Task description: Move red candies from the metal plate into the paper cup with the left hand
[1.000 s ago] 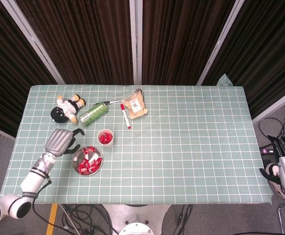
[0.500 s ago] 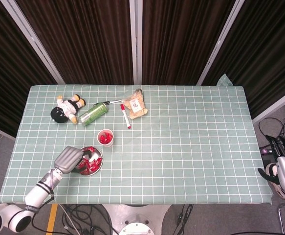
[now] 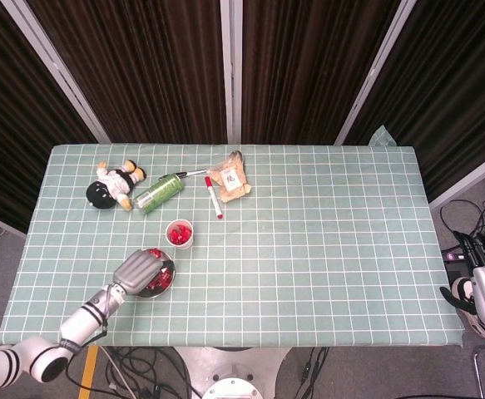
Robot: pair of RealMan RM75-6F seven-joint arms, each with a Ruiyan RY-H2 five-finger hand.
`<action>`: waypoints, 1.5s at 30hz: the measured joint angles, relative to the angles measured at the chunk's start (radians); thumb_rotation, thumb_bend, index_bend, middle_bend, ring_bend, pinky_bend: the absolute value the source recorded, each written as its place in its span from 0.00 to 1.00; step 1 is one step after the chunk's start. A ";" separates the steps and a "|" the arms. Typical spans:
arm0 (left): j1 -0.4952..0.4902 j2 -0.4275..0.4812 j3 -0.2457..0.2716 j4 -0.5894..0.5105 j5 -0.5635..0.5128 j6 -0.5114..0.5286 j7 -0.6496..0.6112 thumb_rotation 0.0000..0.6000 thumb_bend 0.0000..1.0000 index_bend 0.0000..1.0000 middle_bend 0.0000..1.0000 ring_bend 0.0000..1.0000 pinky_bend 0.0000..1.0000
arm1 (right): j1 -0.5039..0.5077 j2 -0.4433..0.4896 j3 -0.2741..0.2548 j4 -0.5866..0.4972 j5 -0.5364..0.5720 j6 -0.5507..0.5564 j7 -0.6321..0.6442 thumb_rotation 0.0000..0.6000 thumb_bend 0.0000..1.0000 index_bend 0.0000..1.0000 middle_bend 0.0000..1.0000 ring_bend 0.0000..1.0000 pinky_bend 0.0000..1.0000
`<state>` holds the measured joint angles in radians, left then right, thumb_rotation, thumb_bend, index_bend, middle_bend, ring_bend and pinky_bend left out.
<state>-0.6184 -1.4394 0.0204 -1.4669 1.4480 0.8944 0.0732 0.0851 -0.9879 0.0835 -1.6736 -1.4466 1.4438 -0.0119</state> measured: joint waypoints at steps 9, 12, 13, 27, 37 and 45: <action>-0.021 0.009 0.005 -0.015 -0.042 -0.061 0.038 1.00 0.33 0.49 1.00 0.96 1.00 | -0.004 0.001 -0.001 0.001 0.001 0.004 0.002 1.00 0.09 0.00 0.12 0.03 0.17; -0.023 0.022 0.005 -0.027 -0.075 -0.078 0.047 1.00 0.33 0.49 1.00 0.96 1.00 | -0.003 0.001 0.000 0.000 0.001 0.003 0.001 1.00 0.09 0.00 0.12 0.03 0.17; -0.023 0.028 0.004 -0.033 -0.085 -0.082 0.048 1.00 0.33 0.49 1.00 0.96 1.00 | -0.003 0.001 0.000 -0.001 0.001 0.003 0.000 1.00 0.09 0.00 0.12 0.03 0.17; -0.025 0.077 -0.015 -0.068 -0.202 -0.107 0.079 1.00 0.32 0.49 1.00 0.96 1.00 | -0.001 0.001 0.000 -0.010 -0.003 0.005 -0.012 1.00 0.09 0.00 0.12 0.03 0.17; -0.030 0.001 -0.036 0.014 -0.125 -0.062 0.018 1.00 0.32 0.51 1.00 0.96 1.00 | -0.004 0.003 -0.001 -0.012 -0.001 0.007 -0.011 1.00 0.09 0.00 0.12 0.03 0.17; -0.062 0.007 -0.029 0.020 -0.131 -0.124 0.029 1.00 0.34 0.53 1.00 0.96 1.00 | -0.009 0.004 -0.002 -0.010 0.005 0.008 -0.010 1.00 0.09 0.00 0.11 0.03 0.17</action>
<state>-0.6803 -1.4324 -0.0090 -1.4469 1.3168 0.7699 0.1024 0.0761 -0.9840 0.0814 -1.6834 -1.4416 1.4521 -0.0214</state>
